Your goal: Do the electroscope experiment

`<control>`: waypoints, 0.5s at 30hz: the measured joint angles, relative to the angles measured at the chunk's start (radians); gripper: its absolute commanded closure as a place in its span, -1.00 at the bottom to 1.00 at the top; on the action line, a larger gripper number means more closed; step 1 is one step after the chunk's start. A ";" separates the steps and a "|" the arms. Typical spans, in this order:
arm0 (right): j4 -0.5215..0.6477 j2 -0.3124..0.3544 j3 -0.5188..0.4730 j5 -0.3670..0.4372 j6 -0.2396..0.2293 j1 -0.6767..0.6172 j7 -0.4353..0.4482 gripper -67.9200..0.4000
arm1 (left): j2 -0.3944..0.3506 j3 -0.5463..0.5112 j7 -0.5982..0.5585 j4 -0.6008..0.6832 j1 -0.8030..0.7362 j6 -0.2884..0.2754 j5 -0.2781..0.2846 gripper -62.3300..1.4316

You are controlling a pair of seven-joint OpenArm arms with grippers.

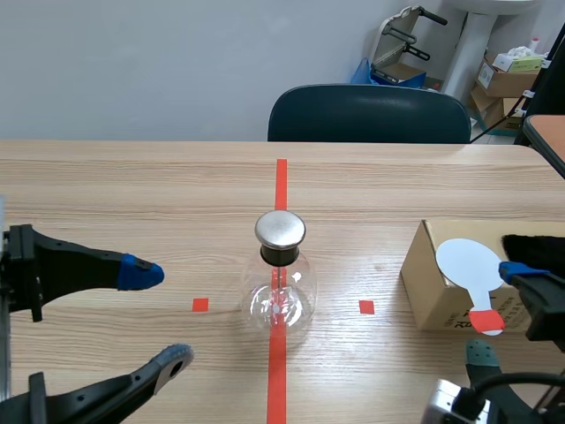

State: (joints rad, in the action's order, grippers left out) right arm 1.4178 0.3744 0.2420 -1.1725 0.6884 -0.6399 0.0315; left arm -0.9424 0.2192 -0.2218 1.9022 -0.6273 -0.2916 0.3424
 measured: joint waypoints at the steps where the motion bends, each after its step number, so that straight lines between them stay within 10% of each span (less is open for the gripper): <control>1: 0.000 0.000 0.003 -0.002 0.000 0.005 -0.009 -1.00 | -0.010 0.000 -0.010 0.000 -0.002 -0.003 0.007 -0.35; 11: 0.000 0.000 0.001 -0.002 0.000 0.016 -0.012 -0.99 | -0.102 0.000 -0.123 0.000 -0.089 -0.016 0.036 -0.35; 15: 0.000 0.000 0.001 -0.002 0.000 0.020 -0.014 -0.45 | -0.130 0.000 -0.163 0.000 -0.113 -0.015 0.036 -0.35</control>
State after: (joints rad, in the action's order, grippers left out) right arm 1.4181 0.3744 0.2432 -1.1744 0.6880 -0.6197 0.0170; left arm -1.0725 0.2192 -0.3851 1.9022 -0.7399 -0.3069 0.3786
